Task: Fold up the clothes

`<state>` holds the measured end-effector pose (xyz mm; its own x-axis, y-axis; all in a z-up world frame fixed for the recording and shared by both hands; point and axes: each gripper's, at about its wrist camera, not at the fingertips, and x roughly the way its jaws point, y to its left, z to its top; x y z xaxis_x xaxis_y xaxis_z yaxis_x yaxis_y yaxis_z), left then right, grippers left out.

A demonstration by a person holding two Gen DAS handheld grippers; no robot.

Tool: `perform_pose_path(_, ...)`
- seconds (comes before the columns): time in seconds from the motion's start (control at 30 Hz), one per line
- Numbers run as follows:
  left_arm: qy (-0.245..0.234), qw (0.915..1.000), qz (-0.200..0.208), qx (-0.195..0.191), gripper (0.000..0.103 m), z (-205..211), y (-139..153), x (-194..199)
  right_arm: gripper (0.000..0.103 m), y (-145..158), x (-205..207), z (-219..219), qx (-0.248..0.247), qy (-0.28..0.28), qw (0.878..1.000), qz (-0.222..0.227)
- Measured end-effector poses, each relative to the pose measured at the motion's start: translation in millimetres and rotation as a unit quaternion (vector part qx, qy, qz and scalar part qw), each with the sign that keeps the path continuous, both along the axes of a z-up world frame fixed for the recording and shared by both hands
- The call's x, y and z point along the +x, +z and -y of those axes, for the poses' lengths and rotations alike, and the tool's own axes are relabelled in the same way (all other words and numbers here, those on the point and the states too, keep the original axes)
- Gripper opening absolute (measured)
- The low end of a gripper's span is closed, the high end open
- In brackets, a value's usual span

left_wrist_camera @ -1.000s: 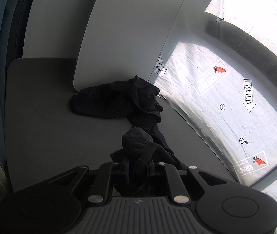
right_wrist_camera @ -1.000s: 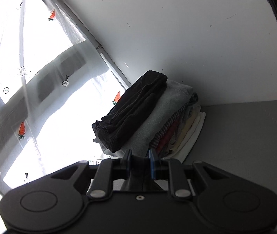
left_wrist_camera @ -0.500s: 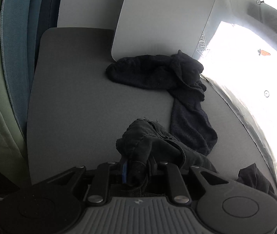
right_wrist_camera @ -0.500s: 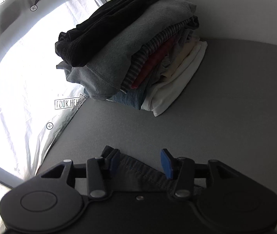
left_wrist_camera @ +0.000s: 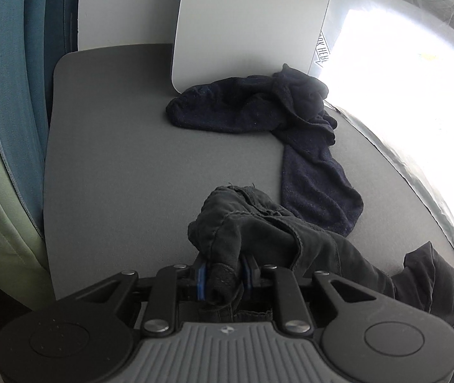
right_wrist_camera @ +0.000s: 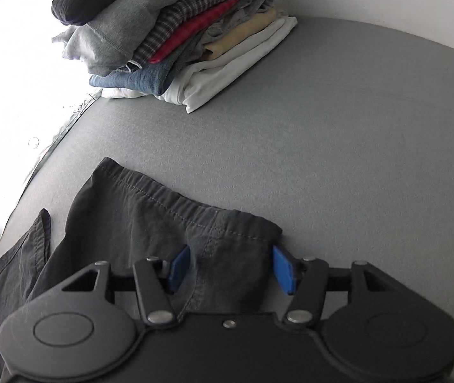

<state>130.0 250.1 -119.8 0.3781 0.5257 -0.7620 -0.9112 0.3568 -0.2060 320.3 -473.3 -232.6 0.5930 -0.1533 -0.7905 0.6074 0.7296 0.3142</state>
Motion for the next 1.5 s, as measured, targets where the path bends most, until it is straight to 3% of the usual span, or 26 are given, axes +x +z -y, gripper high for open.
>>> perform_pose_path(0.03,-0.003,1.0,0.002,0.0,0.022,0.9,-0.6,-1.3,0.015,1.9,-2.5,-0.2,0.001,0.015,1.0,0.013)
perform_pose_path(0.07,-0.009,1.0,0.001,0.001,0.019,2.0,-0.8,-2.6,0.007,5.3,-7.1,0.3,0.007,0.02,0.999,0.029)
perform_pose_path(0.17,-0.018,0.9998,0.004,0.0,0.017,5.5,1.1,-8.7,0.005,31.7,-26.0,-5.3,-0.052,0.02,0.997,0.052)
perform_pose_path(0.27,-0.004,0.9991,0.032,-0.026,0.016,2.0,5.0,-22.5,0.005,55.6,-49.9,0.3,-0.118,-0.003,0.991,0.06)
perform_pose_path(0.4,-0.012,0.9954,0.071,-0.063,0.016,-1.6,10.9,-42.9,0.005,77.0,-84.8,32.9,-0.115,-0.049,0.989,0.078)
perform_pose_path(0.5,-0.03,0.9971,0.041,-0.057,0.016,3.8,0.5,-48.5,0.006,59.4,-97.3,48.5,-0.11,-0.068,0.991,0.039)
perform_pose_path(0.57,-0.031,0.9967,0.013,-0.074,0.019,2.2,-18.7,-51.8,0.01,31.1,-103.0,53.0,-0.101,-0.086,0.991,-0.018)
perform_pose_path(0.67,-0.029,0.9953,-0.014,-0.091,0.028,0.8,-36.7,-59.5,0.026,4.8,-108.3,52.0,-0.102,-0.08,0.989,-0.074)
perform_pose_path(0.73,-0.042,0.9958,-0.024,-0.078,0.032,4.3,-32.6,-62.2,0.044,7.3,-107.1,46.3,-0.123,-0.065,0.987,-0.086)
perform_pose_path(0.8,-0.056,0.996,-0.035,-0.06,0.038,6.6,-26.4,-62.5,0.056,14.6,-104.2,39.8,-0.15,-0.053,0.983,-0.093)
perform_pose_path(0.93,-0.059,0.9975,-0.032,-0.024,0.044,4.8,-7.6,-68.2,0.071,31.9,-93.7,31.7,-0.172,-0.063,0.979,-0.088)
perform_pose_path(1.07,-0.029,0.9995,-0.005,0.012,0.051,-2.7,18.6,-74.7,0.077,49.7,-73.7,15.8,-0.178,-0.054,0.98,-0.064)
perform_pose_path(1.17,-0.034,0.999,0.011,0.026,0.057,-10.9,33.8,-66.9,0.082,60.1,-57.0,-2.9,-0.189,-0.034,0.98,-0.048)
perform_pose_path(1.33,-0.049,0.9983,0.029,0.01,0.064,-15.5,36.0,-43.0,0.086,63.3,-20.9,-44.0,-0.158,0.024,0.987,-0.028)
perform_pose_path(1.5,-0.089,0.9954,0.028,-0.022,0.068,-19.5,31.3,3.9,0.087,67.0,22.2,-97.0,-0.144,0.103,0.984,-0.019)
